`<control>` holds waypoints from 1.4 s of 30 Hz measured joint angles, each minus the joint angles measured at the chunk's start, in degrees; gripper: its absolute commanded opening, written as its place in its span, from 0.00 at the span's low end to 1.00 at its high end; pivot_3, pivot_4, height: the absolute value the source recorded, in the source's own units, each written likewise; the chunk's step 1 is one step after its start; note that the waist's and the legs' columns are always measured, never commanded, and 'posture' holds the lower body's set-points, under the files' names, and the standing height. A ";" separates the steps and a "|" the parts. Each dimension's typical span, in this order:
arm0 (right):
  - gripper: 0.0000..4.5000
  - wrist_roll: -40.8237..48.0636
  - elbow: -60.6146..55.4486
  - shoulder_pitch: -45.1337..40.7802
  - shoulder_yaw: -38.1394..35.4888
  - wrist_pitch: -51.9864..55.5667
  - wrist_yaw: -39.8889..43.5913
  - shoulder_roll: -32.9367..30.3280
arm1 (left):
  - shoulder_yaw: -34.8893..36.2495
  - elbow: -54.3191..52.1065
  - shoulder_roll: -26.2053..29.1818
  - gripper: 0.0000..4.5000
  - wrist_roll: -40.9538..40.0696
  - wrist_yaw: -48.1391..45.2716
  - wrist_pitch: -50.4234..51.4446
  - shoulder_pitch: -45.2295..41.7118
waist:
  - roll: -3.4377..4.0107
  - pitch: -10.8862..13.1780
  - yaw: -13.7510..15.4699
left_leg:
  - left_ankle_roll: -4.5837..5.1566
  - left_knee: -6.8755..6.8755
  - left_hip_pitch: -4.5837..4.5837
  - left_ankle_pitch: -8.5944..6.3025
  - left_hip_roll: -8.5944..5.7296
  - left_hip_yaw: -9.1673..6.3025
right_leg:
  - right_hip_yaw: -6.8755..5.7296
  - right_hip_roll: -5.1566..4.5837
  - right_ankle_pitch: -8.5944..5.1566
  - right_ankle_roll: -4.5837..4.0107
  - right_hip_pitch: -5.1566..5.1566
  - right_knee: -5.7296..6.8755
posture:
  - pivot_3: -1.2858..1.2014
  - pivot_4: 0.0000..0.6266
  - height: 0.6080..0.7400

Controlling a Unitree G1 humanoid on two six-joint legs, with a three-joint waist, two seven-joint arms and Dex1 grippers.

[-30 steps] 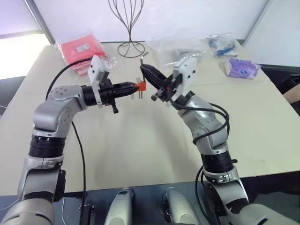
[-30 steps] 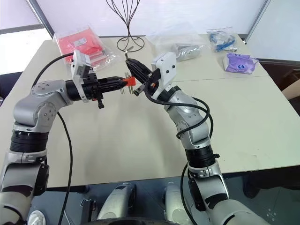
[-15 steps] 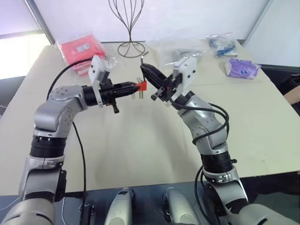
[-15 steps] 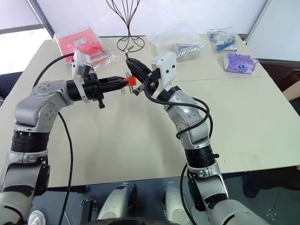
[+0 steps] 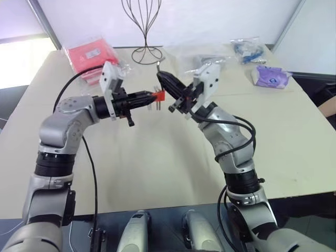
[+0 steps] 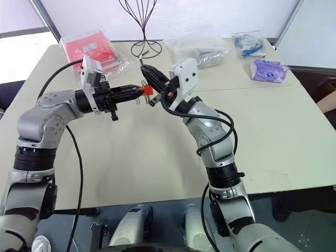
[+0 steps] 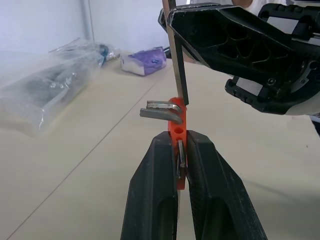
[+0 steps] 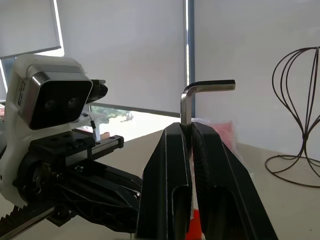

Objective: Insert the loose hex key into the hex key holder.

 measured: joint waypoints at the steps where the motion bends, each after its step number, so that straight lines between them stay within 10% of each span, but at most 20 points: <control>1: 0.01 0.00 0.00 0.00 0.00 0.00 -0.01 0.00 | 0.01 0.00 0.00 0.00 -0.12 0.01 0.04 0.00 | 0.00 0.00 0.00 | 0.00 0.00 0.00 0.00 0.00 0.00 | 0.00 0.00 0.00 0.00 0.00 0.00 | 0.52 0.24 1.00; 42: 0.01 -1.91 3.16 -0.45 -2.11 -7.85 -5.74 5.01 | 1.56 -0.81 -0.04 0.00 -1.55 1.68 1.99 -0.02 | 0.00 0.00 -0.03 | -0.01 -0.01 0.00 0.00 0.00 0.00 | 0.01 0.00 0.00 0.00 -0.02 0.02 | 0.52 0.24 1.00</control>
